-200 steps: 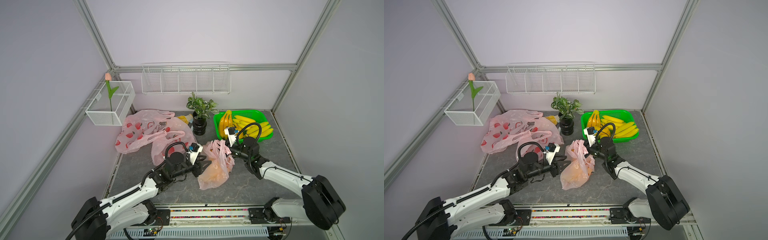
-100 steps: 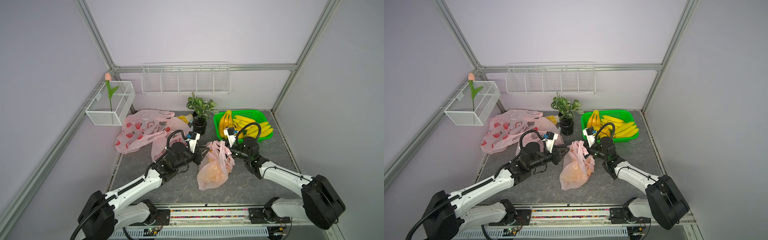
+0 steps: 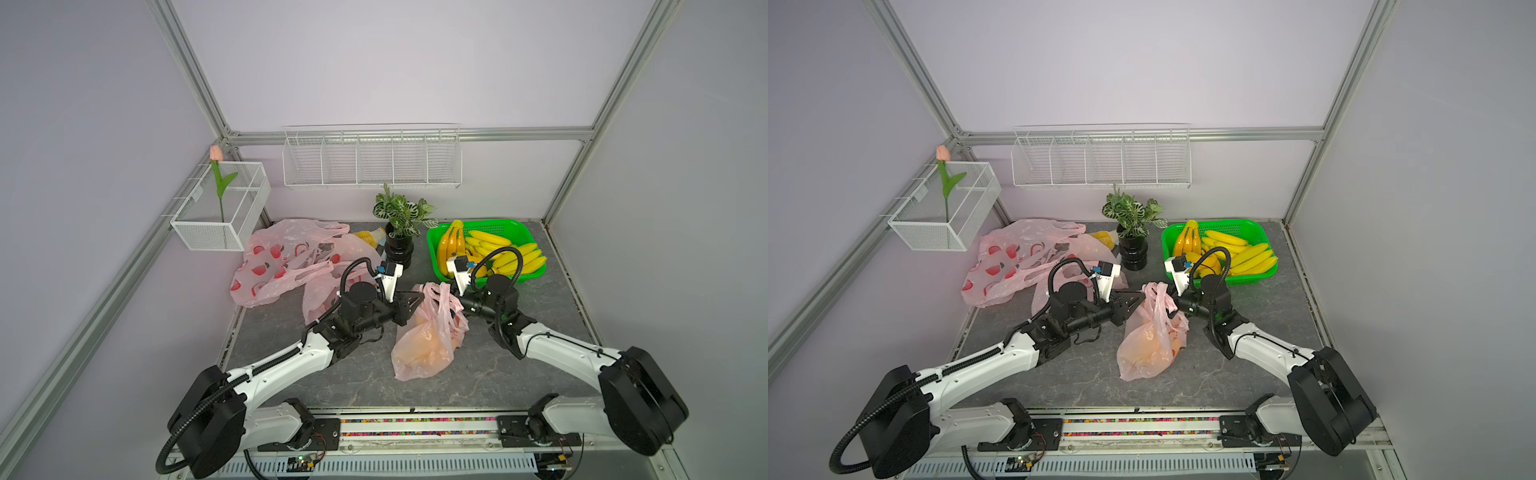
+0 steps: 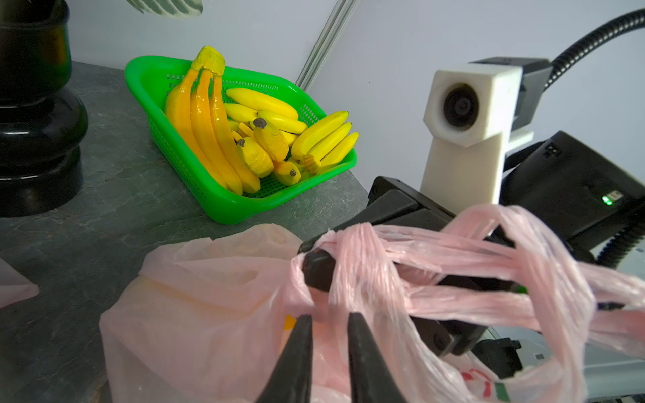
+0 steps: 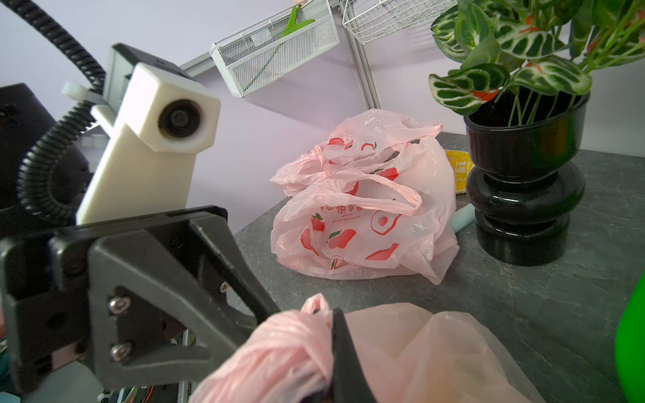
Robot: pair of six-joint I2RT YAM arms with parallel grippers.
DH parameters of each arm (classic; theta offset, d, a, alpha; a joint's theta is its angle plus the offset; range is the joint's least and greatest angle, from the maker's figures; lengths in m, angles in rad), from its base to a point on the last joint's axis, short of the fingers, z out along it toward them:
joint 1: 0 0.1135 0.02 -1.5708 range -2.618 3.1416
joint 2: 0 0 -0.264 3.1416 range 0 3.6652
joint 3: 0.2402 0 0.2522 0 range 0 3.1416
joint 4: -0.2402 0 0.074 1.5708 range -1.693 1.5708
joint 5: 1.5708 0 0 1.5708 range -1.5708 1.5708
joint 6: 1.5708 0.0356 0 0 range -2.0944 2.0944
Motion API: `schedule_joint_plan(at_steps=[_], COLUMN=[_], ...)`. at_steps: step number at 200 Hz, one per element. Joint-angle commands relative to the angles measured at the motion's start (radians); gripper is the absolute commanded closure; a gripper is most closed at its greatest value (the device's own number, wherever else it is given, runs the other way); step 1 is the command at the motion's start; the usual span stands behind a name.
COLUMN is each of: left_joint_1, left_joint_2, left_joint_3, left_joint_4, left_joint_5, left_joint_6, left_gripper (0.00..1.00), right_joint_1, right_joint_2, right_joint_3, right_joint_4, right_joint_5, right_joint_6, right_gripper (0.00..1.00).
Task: Place the banana into a plastic bag & tie a knot
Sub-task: Cross the plastic bag at the center of the board.
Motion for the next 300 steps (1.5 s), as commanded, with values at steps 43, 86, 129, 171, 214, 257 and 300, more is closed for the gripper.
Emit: schedule_joint_plan(at_steps=[43,86,129,171,214,257,300], left_joint_1=[0.009,0.016,0.021,0.022,0.021,0.021,0.022], left_joint_2=[0.005,-0.009,-0.027,-0.012,0.002,0.030,-0.004], left_joint_3=[0.003,-0.013,-0.029,-0.042,-0.028,-0.010,-0.032], left_joint_4=[0.068,0.070,0.058,0.075,0.084,0.088,0.073], left_joint_5=[-0.025,-0.042,-0.041,-0.011,0.004,0.019,-0.011], left_joint_6=[-0.060,-0.064,-0.067,-0.076,-0.073,-0.069,-0.061], left_gripper=[0.71,0.74,0.74,0.74,0.72,0.69,0.60], right_joint_1=[0.008,0.012,0.013,0.013,0.018,0.029,0.031], right_joint_2=[0.011,0.016,0.018,0.024,0.044,0.059,0.060], right_joint_3=[-0.031,-0.040,-0.037,-0.036,-0.036,-0.043,-0.046], right_joint_4=[0.095,0.127,0.131,0.153,0.194,0.237,0.245], right_joint_5=[-0.049,-0.056,-0.046,-0.050,-0.066,-0.074,-0.068], right_joint_6=[0.016,0.031,0.031,0.043,0.065,0.084,0.085], right_gripper=[0.93,0.93,0.94,0.93,0.93,0.93,0.93])
